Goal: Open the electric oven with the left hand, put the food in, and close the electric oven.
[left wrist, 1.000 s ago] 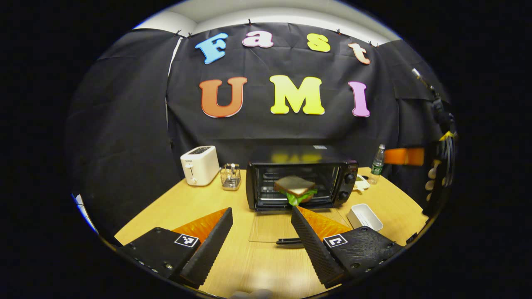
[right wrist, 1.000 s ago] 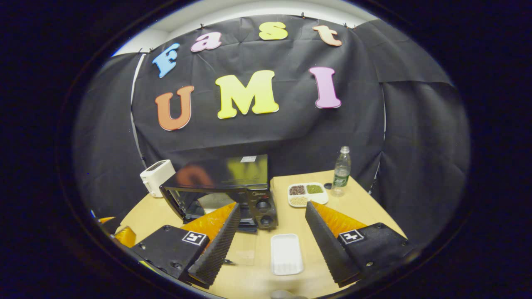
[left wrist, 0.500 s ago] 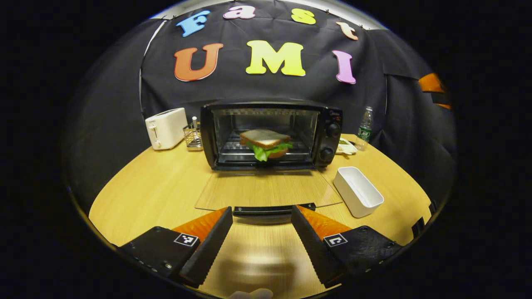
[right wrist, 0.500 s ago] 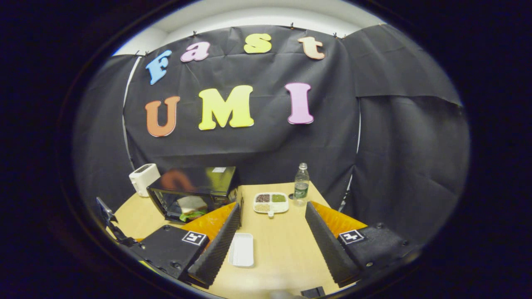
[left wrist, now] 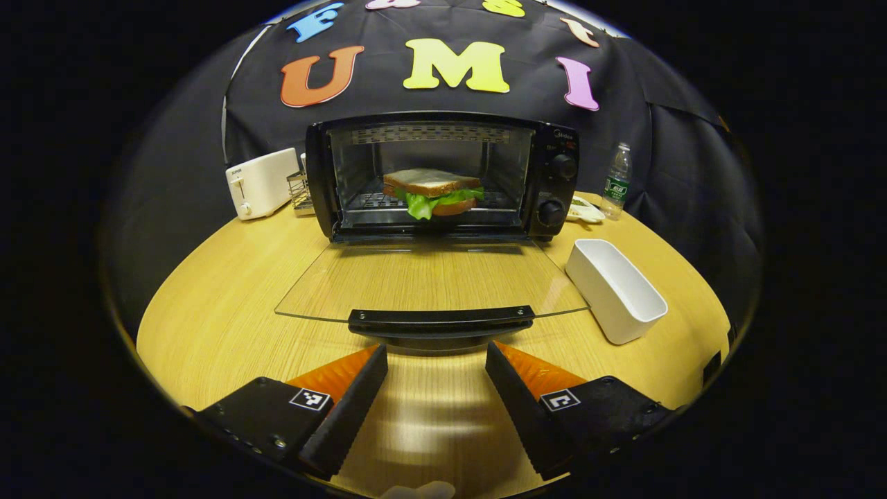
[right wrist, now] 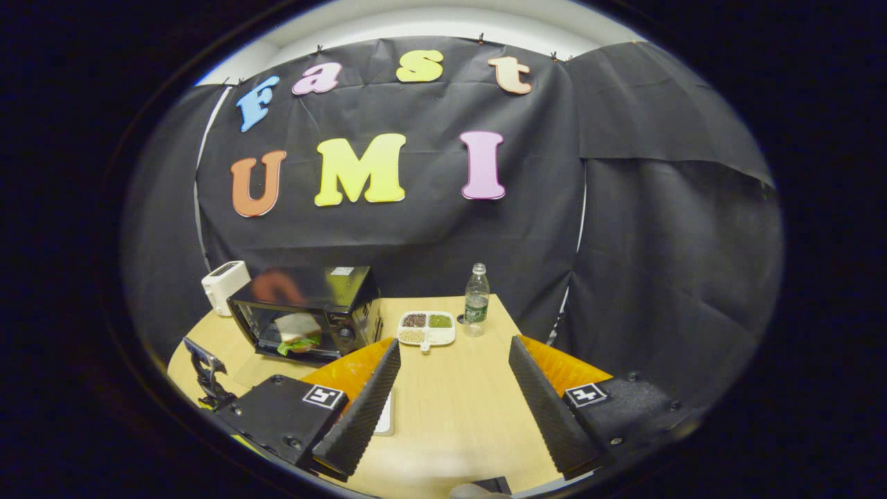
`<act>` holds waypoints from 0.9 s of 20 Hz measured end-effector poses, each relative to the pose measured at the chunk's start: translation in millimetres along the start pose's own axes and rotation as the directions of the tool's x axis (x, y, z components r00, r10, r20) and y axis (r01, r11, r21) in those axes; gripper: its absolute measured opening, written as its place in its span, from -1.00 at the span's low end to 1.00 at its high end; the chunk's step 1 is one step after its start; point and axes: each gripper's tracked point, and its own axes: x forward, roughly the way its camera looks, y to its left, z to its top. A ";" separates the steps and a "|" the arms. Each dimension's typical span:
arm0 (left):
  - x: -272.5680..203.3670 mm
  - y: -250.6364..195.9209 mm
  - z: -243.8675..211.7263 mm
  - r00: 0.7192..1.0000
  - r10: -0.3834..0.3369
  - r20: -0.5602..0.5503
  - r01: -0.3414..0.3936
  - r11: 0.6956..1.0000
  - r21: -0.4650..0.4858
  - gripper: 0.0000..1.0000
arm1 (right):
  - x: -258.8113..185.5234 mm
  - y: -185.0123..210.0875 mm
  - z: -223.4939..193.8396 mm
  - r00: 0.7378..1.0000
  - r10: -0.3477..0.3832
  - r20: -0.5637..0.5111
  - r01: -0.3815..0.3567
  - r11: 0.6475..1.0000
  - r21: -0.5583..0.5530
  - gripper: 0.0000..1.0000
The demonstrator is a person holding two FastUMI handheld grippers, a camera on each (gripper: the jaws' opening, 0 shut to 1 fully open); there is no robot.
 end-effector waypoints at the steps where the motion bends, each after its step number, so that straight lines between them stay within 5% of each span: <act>1: 3.4 -0.4 0.0 1.000 0.002 -0.001 -0.002 1.000 -0.002 0.89 | 0.7 -0.8 -1.0 1.000 0.002 -0.003 -0.002 1.000 0.002 0.82; 5: 5.6 -1.2 3.1 1.000 -0.004 -0.003 0.004 1.000 -0.026 0.89 | 5.1 0.6 -0.4 1.000 0.001 -0.012 -0.001 1.000 0.001 0.82; 6: 3.8 -0.8 3.6 1.000 -0.005 -0.005 0.005 1.000 -0.029 0.88 | 5.9 1.3 -0.4 1.000 0.005 -0.015 -0.005 1.000 0.001 1.00; 7: 2.4 -0.3 5.8 1.000 -0.006 -0.001 0.006 1.000 -0.029 0.88 | 7.3 2.3 -0.6 1.000 0.006 -0.017 -0.006 1.000 0.001 0.80; 9: -0.6 1.2 10.5 1.000 -0.005 0.000 0.005 0.999 -0.032 0.90 | 8.8 3.5 -0.2 1.000 0.006 -0.021 -0.006 1.000 0.001 0.82; 10: -3.2 0.7 14.2 1.000 -0.005 0.006 0.006 0.999 -0.039 0.89 | 10.4 4.2 0.7 1.000 0.007 -0.024 -0.007 1.000 0.003 1.00; 11: -7.0 0.6 21.2 1.000 -0.005 0.015 0.006 0.999 -0.044 0.89 | 10.6 5.1 2.4 1.000 0.010 -0.023 -0.010 1.000 0.006 0.80; 18: -24.7 2.4 99.3 0.992 0.000 0.123 0.009 0.997 -0.075 0.93 | 11.4 14.9 16.5 1.000 0.026 -0.006 -0.026 1.000 0.014 0.82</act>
